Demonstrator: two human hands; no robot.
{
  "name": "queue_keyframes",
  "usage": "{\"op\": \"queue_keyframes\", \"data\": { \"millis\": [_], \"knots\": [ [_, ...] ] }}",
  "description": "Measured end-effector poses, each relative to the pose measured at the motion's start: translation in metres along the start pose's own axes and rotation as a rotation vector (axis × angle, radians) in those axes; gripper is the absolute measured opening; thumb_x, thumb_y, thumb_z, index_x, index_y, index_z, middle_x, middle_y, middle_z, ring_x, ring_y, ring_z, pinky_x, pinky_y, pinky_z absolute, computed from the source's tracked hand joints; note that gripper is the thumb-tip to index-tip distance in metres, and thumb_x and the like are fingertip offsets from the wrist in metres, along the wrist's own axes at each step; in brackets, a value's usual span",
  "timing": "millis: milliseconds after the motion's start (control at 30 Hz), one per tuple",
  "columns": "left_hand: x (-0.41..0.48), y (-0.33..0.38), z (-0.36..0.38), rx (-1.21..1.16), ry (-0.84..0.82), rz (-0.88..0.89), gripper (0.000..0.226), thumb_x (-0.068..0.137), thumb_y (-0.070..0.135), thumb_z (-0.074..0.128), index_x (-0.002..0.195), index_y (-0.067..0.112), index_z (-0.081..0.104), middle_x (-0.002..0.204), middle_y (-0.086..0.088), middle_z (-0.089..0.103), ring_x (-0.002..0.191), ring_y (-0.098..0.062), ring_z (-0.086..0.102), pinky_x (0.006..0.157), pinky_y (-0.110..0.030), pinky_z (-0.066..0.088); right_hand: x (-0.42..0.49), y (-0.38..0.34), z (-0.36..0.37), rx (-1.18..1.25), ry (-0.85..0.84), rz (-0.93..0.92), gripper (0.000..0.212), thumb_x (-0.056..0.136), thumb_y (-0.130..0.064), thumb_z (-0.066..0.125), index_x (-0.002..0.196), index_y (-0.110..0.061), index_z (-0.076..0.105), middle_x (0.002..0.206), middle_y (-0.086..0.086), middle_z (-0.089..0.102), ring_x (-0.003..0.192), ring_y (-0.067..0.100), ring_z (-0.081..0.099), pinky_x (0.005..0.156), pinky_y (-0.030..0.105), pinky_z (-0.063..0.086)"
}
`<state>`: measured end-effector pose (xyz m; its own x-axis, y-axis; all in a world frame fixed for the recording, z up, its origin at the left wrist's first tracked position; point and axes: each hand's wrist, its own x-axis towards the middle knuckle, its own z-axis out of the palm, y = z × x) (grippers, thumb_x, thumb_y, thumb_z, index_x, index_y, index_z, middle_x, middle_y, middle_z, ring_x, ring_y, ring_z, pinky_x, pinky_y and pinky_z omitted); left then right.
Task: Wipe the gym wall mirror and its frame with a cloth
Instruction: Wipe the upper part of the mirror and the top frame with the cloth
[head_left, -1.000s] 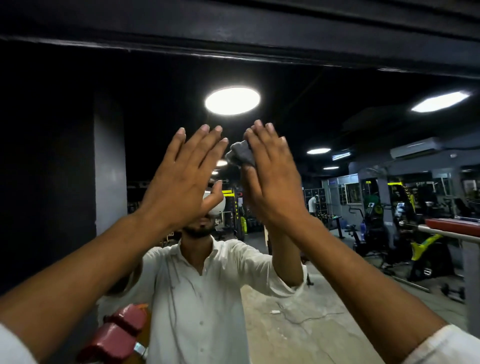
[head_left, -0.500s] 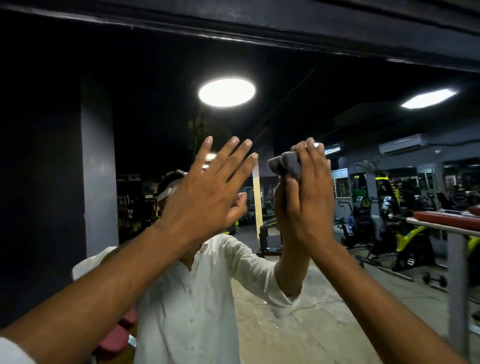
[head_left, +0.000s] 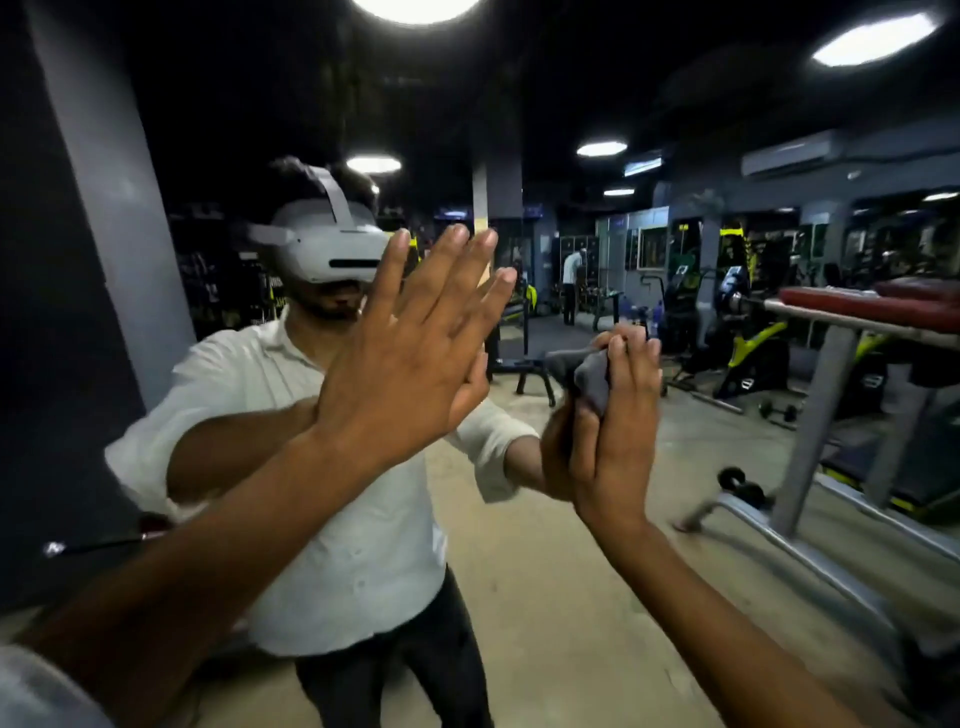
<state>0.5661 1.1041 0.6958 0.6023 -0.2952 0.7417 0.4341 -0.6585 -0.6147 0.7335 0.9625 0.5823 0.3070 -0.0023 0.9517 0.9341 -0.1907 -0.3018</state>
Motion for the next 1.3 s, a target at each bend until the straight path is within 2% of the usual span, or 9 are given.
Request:
{"op": "queue_keyframes", "data": {
  "millis": [167,267,367,533,667,867,1033,1200,1300],
  "knots": [
    [-0.023,0.021,0.007,0.038,-0.047,0.038,0.068,0.111,0.036,0.018,0.170,0.006,0.000,0.177,-0.022,-0.004,0.164,-0.041,-0.001,0.127,-0.072,0.009,-0.055,0.035,-0.007,-0.084,-0.207,-0.273,0.066,0.106,-0.031,0.040,0.163,-0.003,0.022,0.177,0.001,0.001,0.163,0.030,0.007,0.131,0.056,0.011],
    [-0.022,0.021,0.010,0.062,-0.032,0.051,0.069,0.110,0.036,0.021,0.170,0.004,0.006,0.177,-0.021,0.002,0.165,-0.039,0.004,0.126,-0.073,0.013,-0.048,0.058,-0.015,-0.095,-0.133,-0.089,0.065,0.107,-0.034,0.034,0.164,-0.004,0.023,0.176,0.009,0.010,0.163,0.032,0.008,0.128,0.063,0.014],
    [-0.022,0.021,0.011,0.056,0.032,0.023,0.068,0.107,0.033,0.036,0.168,0.005,0.023,0.176,-0.019,0.017,0.163,-0.038,0.017,0.126,-0.071,0.017,-0.019,0.048,-0.014,-0.030,-0.049,0.051,0.067,0.105,-0.030,0.035,0.164,-0.002,0.023,0.174,0.015,0.014,0.163,0.033,0.007,0.128,0.061,0.013],
    [0.021,0.011,-0.001,0.015,0.169,0.038,0.045,0.096,0.024,0.058,0.136,0.005,0.065,0.143,-0.020,0.061,0.130,-0.038,0.055,0.120,-0.063,0.036,0.066,0.024,-0.014,-0.069,-0.146,-0.351,0.066,0.106,-0.029,0.040,0.164,-0.002,0.024,0.174,0.017,0.014,0.163,0.033,0.005,0.132,0.053,0.006],
    [0.088,-0.001,-0.017,0.063,0.169,-0.008,0.057,0.100,0.030,0.051,0.150,0.002,0.052,0.162,-0.021,0.046,0.150,-0.039,0.042,0.126,-0.062,0.027,0.161,0.018,-0.026,-0.079,-0.100,-0.465,0.064,0.107,-0.028,0.039,0.164,-0.003,0.025,0.174,0.016,0.015,0.163,0.029,0.006,0.132,0.049,0.004],
    [0.164,-0.017,-0.028,0.109,0.086,-0.166,0.074,0.103,0.044,0.035,0.167,0.007,0.026,0.176,-0.016,0.020,0.164,-0.033,0.017,0.130,-0.061,0.016,0.268,0.015,-0.041,0.009,0.107,-0.114,0.062,0.109,-0.029,0.037,0.165,-0.007,0.024,0.175,0.011,0.015,0.163,0.025,0.004,0.132,0.050,0.007],
    [0.171,-0.012,-0.024,0.119,0.072,-0.178,0.074,0.105,0.043,0.034,0.168,0.007,0.023,0.177,-0.016,0.015,0.165,-0.032,0.013,0.129,-0.061,0.019,0.271,0.006,-0.037,-0.100,-0.062,-0.520,0.064,0.109,-0.030,0.043,0.166,-0.008,0.023,0.175,0.011,0.013,0.163,0.024,0.003,0.133,0.042,0.001],
    [0.142,0.000,-0.013,0.129,0.083,-0.129,0.070,0.108,0.039,0.039,0.169,0.008,0.022,0.177,-0.016,0.013,0.165,-0.032,0.013,0.127,-0.063,0.024,0.262,0.039,-0.047,0.001,0.067,-0.227,0.061,0.109,-0.030,0.034,0.166,-0.011,0.022,0.176,0.006,0.013,0.163,0.019,0.001,0.132,0.050,0.009],
    [0.121,0.019,-0.002,0.123,0.078,-0.123,0.069,0.109,0.038,0.036,0.169,0.007,0.021,0.177,-0.016,0.012,0.165,-0.033,0.012,0.126,-0.065,0.026,0.203,0.041,-0.040,0.042,-0.010,-0.319,0.063,0.109,-0.028,0.036,0.167,-0.008,0.019,0.176,0.009,0.009,0.163,0.023,0.000,0.132,0.052,0.009]
  ]
}}
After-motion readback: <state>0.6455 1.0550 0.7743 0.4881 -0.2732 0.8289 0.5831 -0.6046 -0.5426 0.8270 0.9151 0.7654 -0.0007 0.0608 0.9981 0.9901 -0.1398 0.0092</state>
